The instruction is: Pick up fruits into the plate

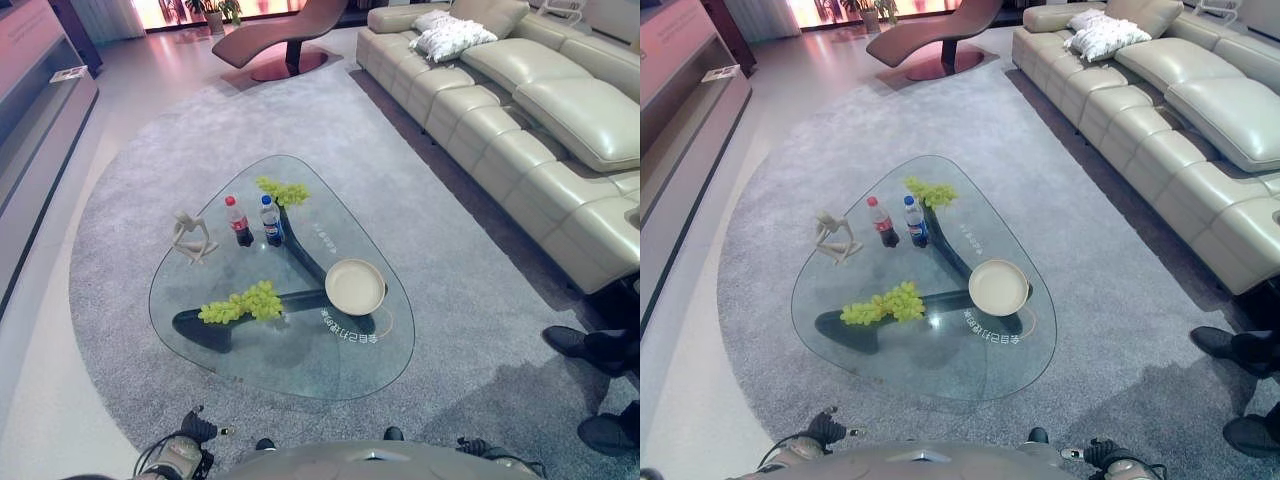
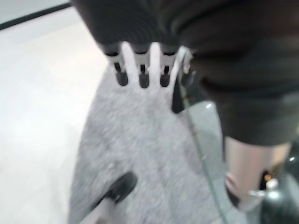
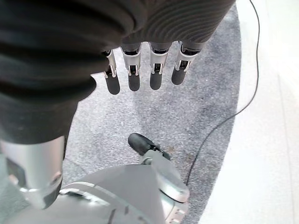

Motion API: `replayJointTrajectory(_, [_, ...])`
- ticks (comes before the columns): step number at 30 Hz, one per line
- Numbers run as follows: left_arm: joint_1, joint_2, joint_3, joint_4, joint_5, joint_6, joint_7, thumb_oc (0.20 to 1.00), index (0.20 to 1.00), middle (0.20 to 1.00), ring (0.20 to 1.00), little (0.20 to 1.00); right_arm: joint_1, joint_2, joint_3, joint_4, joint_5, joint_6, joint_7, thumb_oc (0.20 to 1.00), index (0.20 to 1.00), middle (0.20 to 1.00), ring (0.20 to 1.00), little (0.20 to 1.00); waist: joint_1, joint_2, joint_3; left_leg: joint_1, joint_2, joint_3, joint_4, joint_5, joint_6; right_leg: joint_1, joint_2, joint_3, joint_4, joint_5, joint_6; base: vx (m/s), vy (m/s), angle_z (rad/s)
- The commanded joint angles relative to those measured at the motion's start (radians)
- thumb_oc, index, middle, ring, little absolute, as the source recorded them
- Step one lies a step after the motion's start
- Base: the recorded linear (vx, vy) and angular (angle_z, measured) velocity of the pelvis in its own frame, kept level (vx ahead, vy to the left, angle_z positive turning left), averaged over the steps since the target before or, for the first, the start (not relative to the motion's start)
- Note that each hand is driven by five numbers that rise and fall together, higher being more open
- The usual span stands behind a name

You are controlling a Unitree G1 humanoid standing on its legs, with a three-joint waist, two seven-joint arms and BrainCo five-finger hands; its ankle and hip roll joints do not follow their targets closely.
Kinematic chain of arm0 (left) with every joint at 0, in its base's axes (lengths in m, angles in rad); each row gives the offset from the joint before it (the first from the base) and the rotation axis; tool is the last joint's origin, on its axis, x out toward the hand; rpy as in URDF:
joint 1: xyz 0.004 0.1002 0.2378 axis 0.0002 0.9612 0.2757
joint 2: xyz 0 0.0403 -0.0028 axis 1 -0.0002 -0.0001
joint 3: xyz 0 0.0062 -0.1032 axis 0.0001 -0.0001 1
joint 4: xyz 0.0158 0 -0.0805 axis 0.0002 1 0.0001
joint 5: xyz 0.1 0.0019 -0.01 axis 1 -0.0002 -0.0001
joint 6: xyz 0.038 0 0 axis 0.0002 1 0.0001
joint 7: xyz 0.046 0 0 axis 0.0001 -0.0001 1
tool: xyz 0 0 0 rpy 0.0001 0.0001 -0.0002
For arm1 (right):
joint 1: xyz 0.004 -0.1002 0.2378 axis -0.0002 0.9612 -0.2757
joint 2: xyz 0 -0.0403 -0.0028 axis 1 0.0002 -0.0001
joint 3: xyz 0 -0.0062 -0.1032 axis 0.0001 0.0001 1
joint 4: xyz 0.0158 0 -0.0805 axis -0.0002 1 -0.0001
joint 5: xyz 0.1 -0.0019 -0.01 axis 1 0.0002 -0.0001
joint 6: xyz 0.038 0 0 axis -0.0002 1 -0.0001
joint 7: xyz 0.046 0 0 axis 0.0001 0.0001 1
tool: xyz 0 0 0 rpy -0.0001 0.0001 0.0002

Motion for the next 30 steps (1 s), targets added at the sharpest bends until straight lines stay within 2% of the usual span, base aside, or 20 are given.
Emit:
replayJointTrajectory(1, [-0.101, 0.081, -0.028, -0.009, 0.069, -0.051, 0.069, 1.000, 1.000, 1.000, 1.000, 1.000, -0.094, -0.020, 0.005, 0.066, 0.012, -0.006, 0.005, 1.000, 1.000, 1.000, 1.000, 1.000, -0.012, -0.019, 0.053, -0.009, -0.005, -0.006, 0.018, -0.074, 0.026, 0.023, -0.013, -0.024, 0.044, -0.069, 0.013, 0.01, 0.042, -0.02])
replayJointTrajectory(9, [-0.216, 0.173, -0.063, -0.100, 0.062, -0.052, 0.115, 1.000, 1.000, 1.000, 1.000, 1.000, -0.149, -0.072, 0.018, 0.056, 0.042, -0.021, -0.003, 1.000, 1.000, 1.000, 1.000, 1.000, -0.030, 0.004, 0.113, -0.073, -0.014, -0.005, 0.024, -0.058, 0.029, -0.052, -0.010, 0.006, 0.065, -0.067, 0.005, -0.08, 0.052, -0.09])
replayJointTrajectory(15, [-0.316, 0.259, -0.111, -0.157, 0.177, -0.045, 0.165, 1.000, 1.000, 1.000, 1.000, 1.000, -0.192, -0.103, 0.041, 0.026, 0.066, -0.044, -0.018, 1.000, 1.000, 1.000, 1.000, 1.000, -0.043, 0.009, 0.184, -0.133, -0.017, -0.002, 0.030, -0.043, 0.029, -0.116, -0.006, 0.024, 0.077, -0.059, 0.000, -0.11, 0.032, -0.03])
replayJointTrajectory(18, [-0.374, 0.311, -0.138, -0.184, 0.211, -0.016, 0.194, 1.000, 1.000, 1.000, 1.000, 1.000, -0.215, -0.119, 0.054, 0.011, 0.081, -0.057, -0.023, 1.000, 1.000, 1.000, 1.000, 1.000, -0.046, 0.010, 0.227, -0.170, -0.020, -0.004, 0.041, -0.037, 0.029, -0.153, -0.005, 0.031, 0.092, -0.059, -0.005, -0.09, 0.020, -0.06])
replayJointTrajectory(20, [-0.440, 0.367, -0.149, -0.171, 0.240, -0.006, 0.218, 1.000, 1.000, 1.000, 1.000, 1.000, -0.236, -0.130, 0.070, -0.003, 0.103, -0.074, -0.027, 1.000, 1.000, 1.000, 1.000, 1.000, -0.049, 0.003, 0.267, -0.208, -0.022, 0.000, 0.046, -0.028, 0.027, -0.187, -0.001, 0.034, 0.099, -0.055, -0.007, -0.14, -0.019, -0.07])
replayJointTrajectory(26, [-0.581, 0.453, -0.168, -0.119, 0.279, 0.025, 0.251, 1.000, 1.000, 1.000, 1.000, 1.000, -0.263, -0.141, 0.092, -0.030, 0.145, -0.090, -0.041, 1.000, 1.000, 1.000, 1.000, 1.000, -0.053, -0.018, 0.333, -0.284, -0.023, 0.003, 0.067, -0.017, 0.022, -0.266, 0.013, 0.036, 0.128, -0.054, -0.016, -0.09, -0.042, -0.02])
replayJointTrajectory(30, [-0.698, 0.490, -0.213, -0.060, 0.336, 0.067, 0.281, 1.000, 1.000, 1.000, 1.000, 1.000, -0.296, -0.171, 0.113, -0.054, 0.164, -0.093, -0.049, 1.000, 1.000, 1.000, 1.000, 1.000, -0.060, -0.038, 0.399, -0.416, -0.030, -0.009, 0.193, -0.031, 0.014, -0.378, 0.020, 0.029, 0.209, -0.062, -0.035, -0.13, -0.058, 0.02])
